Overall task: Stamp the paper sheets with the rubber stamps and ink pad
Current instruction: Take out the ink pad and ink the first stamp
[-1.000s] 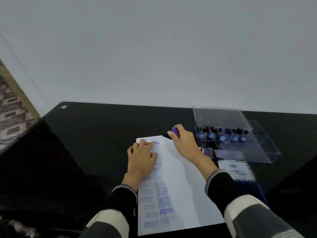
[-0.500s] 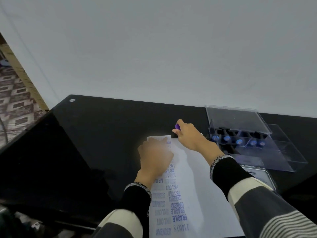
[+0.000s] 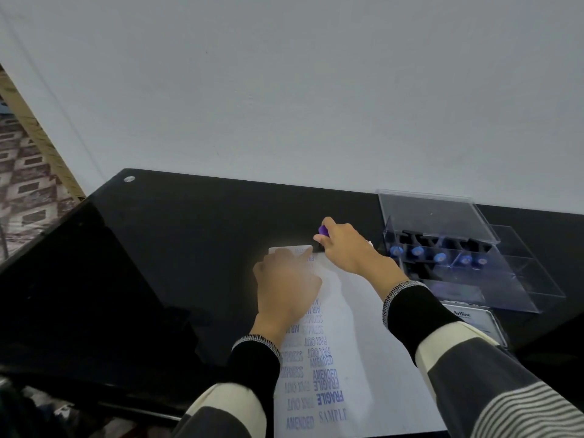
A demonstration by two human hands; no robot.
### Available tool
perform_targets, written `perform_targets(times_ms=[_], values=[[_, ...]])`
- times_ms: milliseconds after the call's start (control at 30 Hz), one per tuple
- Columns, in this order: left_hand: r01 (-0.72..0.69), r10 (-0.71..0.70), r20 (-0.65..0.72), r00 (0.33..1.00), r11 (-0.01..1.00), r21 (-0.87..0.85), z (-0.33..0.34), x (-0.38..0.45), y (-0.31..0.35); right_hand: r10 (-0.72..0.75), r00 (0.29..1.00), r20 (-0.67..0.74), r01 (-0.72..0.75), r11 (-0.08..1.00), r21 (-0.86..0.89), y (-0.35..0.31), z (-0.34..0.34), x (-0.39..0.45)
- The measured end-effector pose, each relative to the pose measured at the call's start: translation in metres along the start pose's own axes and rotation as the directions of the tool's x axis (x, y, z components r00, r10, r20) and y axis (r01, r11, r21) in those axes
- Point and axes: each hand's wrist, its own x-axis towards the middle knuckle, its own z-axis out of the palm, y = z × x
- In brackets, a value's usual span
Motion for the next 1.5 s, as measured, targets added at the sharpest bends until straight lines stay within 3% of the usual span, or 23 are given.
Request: perform_targets(times_ms=[267,633,733,833,933,1167,1500], values=[[-0.007,0.007,-0.006,1.000,1.000,0.002,0.000,-0.001,0.000,0.014,1.000,0.019,-0.013,0.998,-0.060,-0.004,-0.001,0.002],[-0.004,0.004,-0.006,1.000,1.000,-0.003,-0.003,-0.001,0.001,0.035,0.999,0.014,-0.035,0.999,0.042,-0.003,0.002,0.005],[0.047,-0.064,-0.083,0.994,0.979,-0.199,-0.004,-0.001,-0.001,0.031,0.999,-0.016,-0.030,0.998,0.060,0.000,0.007,0.001],[0.156,-0.262,-0.174,0.949,0.873,-0.463,-0.005,-0.002,-0.003,0.034,0.999,-0.028,-0.032,0.997,0.067,0.000,0.010,-0.002],[0.228,-0.373,-0.163,0.914,0.801,-0.553,-0.006,-0.002,-0.004,0.036,0.999,-0.021,-0.035,0.998,0.060,-0.001,0.009,0.000],[0.324,-0.351,-0.060,0.934,0.908,-0.266,-0.004,0.002,-0.003,0.043,0.999,0.019,-0.043,0.999,0.022,-0.003,0.003,0.004],[0.323,-0.345,-0.062,0.937,0.918,-0.230,-0.005,-0.001,-0.002,0.063,0.997,-0.039,-0.064,0.998,-0.029,-0.007,0.008,-0.006]])
